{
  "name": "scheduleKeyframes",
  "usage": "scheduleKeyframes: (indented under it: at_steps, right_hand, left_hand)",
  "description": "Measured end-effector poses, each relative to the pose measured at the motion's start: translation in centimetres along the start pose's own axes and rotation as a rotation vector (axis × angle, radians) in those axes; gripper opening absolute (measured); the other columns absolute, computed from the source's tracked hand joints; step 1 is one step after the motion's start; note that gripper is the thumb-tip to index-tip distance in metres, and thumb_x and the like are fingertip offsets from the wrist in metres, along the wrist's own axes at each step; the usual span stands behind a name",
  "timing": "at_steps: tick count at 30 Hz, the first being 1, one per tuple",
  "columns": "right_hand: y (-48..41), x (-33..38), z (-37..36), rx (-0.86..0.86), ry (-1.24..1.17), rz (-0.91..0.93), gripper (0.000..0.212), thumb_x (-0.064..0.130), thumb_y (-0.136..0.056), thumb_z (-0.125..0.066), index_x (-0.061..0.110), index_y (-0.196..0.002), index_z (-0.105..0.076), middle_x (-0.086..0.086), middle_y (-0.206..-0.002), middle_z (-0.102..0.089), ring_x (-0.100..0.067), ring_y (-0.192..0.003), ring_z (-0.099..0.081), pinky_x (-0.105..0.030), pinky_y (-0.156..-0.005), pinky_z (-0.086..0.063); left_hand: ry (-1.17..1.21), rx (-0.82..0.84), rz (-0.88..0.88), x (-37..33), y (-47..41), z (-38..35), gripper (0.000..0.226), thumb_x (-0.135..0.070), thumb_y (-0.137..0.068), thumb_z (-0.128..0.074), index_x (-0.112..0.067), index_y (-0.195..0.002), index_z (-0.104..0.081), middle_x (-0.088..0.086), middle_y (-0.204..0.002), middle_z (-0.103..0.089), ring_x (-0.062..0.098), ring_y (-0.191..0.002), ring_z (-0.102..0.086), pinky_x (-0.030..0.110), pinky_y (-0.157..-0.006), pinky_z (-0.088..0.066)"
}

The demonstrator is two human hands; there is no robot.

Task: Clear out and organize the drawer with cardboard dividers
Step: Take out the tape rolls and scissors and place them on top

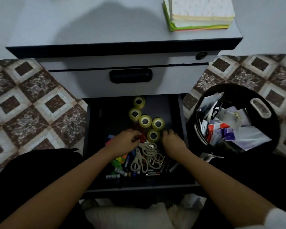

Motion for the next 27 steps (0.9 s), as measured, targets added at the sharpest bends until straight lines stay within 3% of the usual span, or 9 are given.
scheduleKeyframes:
  at_steps: [4,8,16,24,27]
  right_hand:
    - [0.3,0.0,0.8,-0.04,0.002,-0.007,0.039,0.006,-0.092,-0.045,-0.004,-0.129,-0.034,-0.024,-0.131,-0.036,-0.038,-0.118,-0.043,-0.04,-0.093,-0.042]
    - [0.8,-0.2,2.8,-0.117,-0.017,0.024,0.049,0.014,-0.088,-0.054,-0.006,-0.13,-0.036,-0.022,-0.132,-0.034,-0.04,-0.117,-0.039,-0.041,-0.096,-0.038]
    - [2.7,-1.1,5.7,-0.249,-0.306,0.065,0.062,0.025,-0.082,-0.063,0.005,-0.135,-0.039,-0.012,-0.126,-0.037,-0.033,-0.112,-0.048,-0.035,-0.093,-0.044]
    - [3.5,-1.0,6.6,-0.369,-0.449,0.093,0.066,0.021,-0.079,-0.066,0.005,-0.138,-0.04,-0.011,-0.129,-0.04,-0.029,-0.116,-0.05,-0.027,-0.095,-0.039]
    - [4.1,-0.9,7.0,-0.444,-0.534,0.1,0.063,0.016,-0.077,-0.068,0.004,-0.135,-0.045,-0.011,-0.125,-0.044,-0.025,-0.115,-0.049,-0.012,-0.091,-0.032]
  left_hand:
    - [-0.005,0.007,-0.027,-0.6,-2.6,-1.4,0.043,-0.031,-0.088,-0.06,-0.018,-0.129,-0.054,0.009,-0.128,-0.05,0.029,-0.12,-0.047,0.035,-0.099,-0.041]
    - [-0.112,-0.021,0.022,-1.6,-4.4,-3.0,0.055,-0.043,-0.085,-0.06,-0.022,-0.133,-0.046,0.005,-0.143,-0.038,0.034,-0.126,-0.038,0.046,-0.104,-0.035]
    - [-0.338,-0.086,0.051,-2.0,-5.0,-4.3,0.059,-0.053,-0.085,-0.055,-0.015,-0.129,-0.043,0.007,-0.138,-0.035,0.029,-0.124,-0.034,0.043,-0.099,-0.028]
    - [-0.277,-0.179,-0.005,-2.1,-4.1,-3.4,0.057,-0.05,-0.085,-0.055,-0.017,-0.13,-0.046,0.005,-0.132,-0.042,0.026,-0.124,-0.037,0.039,-0.097,-0.029]
    - [-0.164,-0.197,-0.022,-2.1,-2.5,-1.7,0.058,-0.047,-0.083,-0.059,-0.019,-0.133,-0.045,0.005,-0.13,-0.043,0.027,-0.123,-0.038,0.038,-0.098,-0.031]
Point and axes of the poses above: each hand's wrist, its own y-axis away from the middle knuckle, its own z-axis out of the back of the hand, x = y × z, the point moved 2 cm from there along -y, towards the middle knuckle
